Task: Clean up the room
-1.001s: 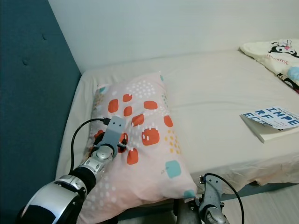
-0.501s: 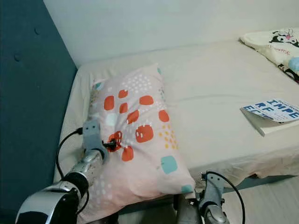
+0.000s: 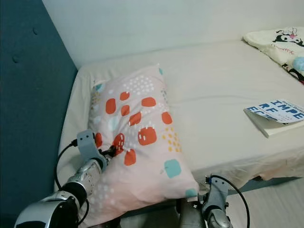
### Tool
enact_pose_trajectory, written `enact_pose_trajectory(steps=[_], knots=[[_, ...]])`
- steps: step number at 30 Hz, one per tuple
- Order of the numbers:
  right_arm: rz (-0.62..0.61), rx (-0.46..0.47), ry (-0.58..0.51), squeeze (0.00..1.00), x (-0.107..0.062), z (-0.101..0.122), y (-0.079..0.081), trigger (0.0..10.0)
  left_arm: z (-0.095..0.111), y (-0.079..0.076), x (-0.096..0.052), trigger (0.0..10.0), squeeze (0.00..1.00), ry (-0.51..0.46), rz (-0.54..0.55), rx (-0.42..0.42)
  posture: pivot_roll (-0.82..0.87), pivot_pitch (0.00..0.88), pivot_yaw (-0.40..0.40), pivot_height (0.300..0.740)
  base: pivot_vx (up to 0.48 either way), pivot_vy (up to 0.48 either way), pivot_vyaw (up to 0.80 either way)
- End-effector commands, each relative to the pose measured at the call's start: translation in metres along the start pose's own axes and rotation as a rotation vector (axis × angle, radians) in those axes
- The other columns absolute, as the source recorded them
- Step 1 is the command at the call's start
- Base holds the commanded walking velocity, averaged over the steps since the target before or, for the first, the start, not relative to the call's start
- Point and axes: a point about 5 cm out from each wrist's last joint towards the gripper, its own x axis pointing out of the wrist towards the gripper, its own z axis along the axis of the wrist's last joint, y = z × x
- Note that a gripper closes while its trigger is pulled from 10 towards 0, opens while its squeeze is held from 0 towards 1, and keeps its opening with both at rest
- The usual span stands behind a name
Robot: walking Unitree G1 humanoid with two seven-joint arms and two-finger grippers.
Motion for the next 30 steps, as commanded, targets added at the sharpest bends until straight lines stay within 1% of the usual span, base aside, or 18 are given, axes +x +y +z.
enact_pose_trajectory(steps=[1,5,11,12,15,16,17,18,19,20,21,23,24,25,26,27,29,30], knots=[[0.09,0.056,0.092,0.0,-0.009,-0.03,0.02,10.0,-0.037,0.003,-0.006,0.0,0.0,0.142,-0.011,-0.022,-0.05,0.277,0.07,0.598,0.0,0.0,0.0],[0.165,0.085,0.015,0.0,-0.007,-0.019,0.028,10.0,-0.042,0.0,-0.007,0.0,0.0,0.155,-0.038,-0.019,-0.05,0.278,0.069,0.598,0.0,0.0,0.0],[0.18,0.088,0.004,0.0,-0.007,-0.017,0.03,10.0,-0.043,0.001,-0.007,0.0,0.0,0.164,-0.042,-0.027,-0.05,0.278,0.069,0.598,0.0,0.0,0.0],[0.184,0.088,-0.007,0.0,-0.006,-0.015,0.029,10.0,-0.046,-0.002,-0.008,0.0,0.0,0.187,-0.062,-0.098,-0.05,0.278,0.072,0.598,0.0,0.0,0.0],[0.186,0.089,-0.011,0.0,-0.006,-0.014,0.029,10.0,-0.047,-0.003,-0.008,0.0,0.0,0.194,-0.07,-0.121,-0.05,0.278,0.072,0.598,0.0,0.0,0.0],[0.187,0.092,-0.017,0.0,-0.006,-0.013,0.029,10.0,-0.048,-0.017,-0.008,0.0,0.0,0.214,-0.144,-0.19,-0.04,0.279,0.072,0.598,0.0,0.0,0.0],[0.188,0.094,-0.021,0.0,-0.006,-0.012,0.028,10.0,-0.048,-0.027,-0.009,0.0,0.0,0.226,-0.198,-0.234,-0.04,0.279,0.072,0.598,0.0,0.0,0.0],[0.188,0.095,-0.025,0.0,-0.006,-0.011,0.027,10.0,-0.048,-0.046,-0.01,0.0,0.0,0.246,-0.298,-0.304,-0.04,0.278,0.073,0.598,0.0,0.0,0.0],[0.188,0.095,-0.027,0.0,-0.005,-0.01,0.027,10.0,-0.048,-0.058,-0.012,0.0,0.0,0.258,-0.364,-0.349,-0.04,0.278,0.073,0.598,0.0,0.0,0.0],[0.187,0.094,-0.028,0.0,-0.005,-0.01,0.027,10.0,-0.047,-0.07,-0.013,0.0,0.0,0.265,-0.427,-0.382,-0.04,0.277,0.07,0.598,0.0,0.0,0.0],[0.187,0.094,-0.029,0.0,-0.005,-0.009,0.026,10.0,-0.046,-0.078,-0.015,0.0,0.0,0.269,-0.466,-0.401,-0.04,0.277,0.07,0.598,0.0,0.0,0.0],[0.186,0.093,-0.03,0.0,-0.004,-0.008,0.026,10.0,-0.039,-0.097,-0.017,0.0,0.0,0.259,-0.544,-0.423,-0.04,0.277,0.07,0.598,0.0,0.0,0.0],[0.185,0.092,-0.031,0.0,-0.004,-0.007,0.026,10.0,-0.035,-0.104,-0.018,0.0,0.0,0.252,-0.568,-0.429,-0.04,0.277,0.07,0.598,0.0,0.0,0.0],[0.185,0.092,-0.031,0.0,-0.004,-0.007,0.026,10.0,-0.035,-0.104,-0.018,0.0,0.0,0.252,-0.568,-0.429,-0.04,0.277,0.07,0.598,0.0,0.0,0.0],[0.185,0.091,-0.032,0.0,-0.004,-0.007,0.026,10.0,-0.023,-0.115,-0.017,0.0,0.0,0.209,-0.59,-0.432,-0.04,0.275,0.068,0.598,0.0,0.0,0.0],[0.185,0.091,-0.032,0.0,-0.004,-0.007,0.026,10.0,-0.023,-0.115,-0.017,0.0,0.0,0.209,-0.59,-0.432,-0.04,0.275,0.068,0.598,0.0,0.0,0.0],[0.186,0.09,-0.034,0.0,-0.003,-0.005,0.026,10.0,0.01,-0.131,-0.015,0.0,0.0,0.101,-0.576,-0.438,-0.04,0.272,0.066,0.598,0.0,0.0,0.0],[0.187,0.089,-0.036,0.0,-0.002,-0.004,0.027,10.0,0.026,-0.133,-0.013,0.0,0.0,0.047,-0.539,-0.433,-0.04,0.271,0.067,0.598,0.0,0.0,0.0]])
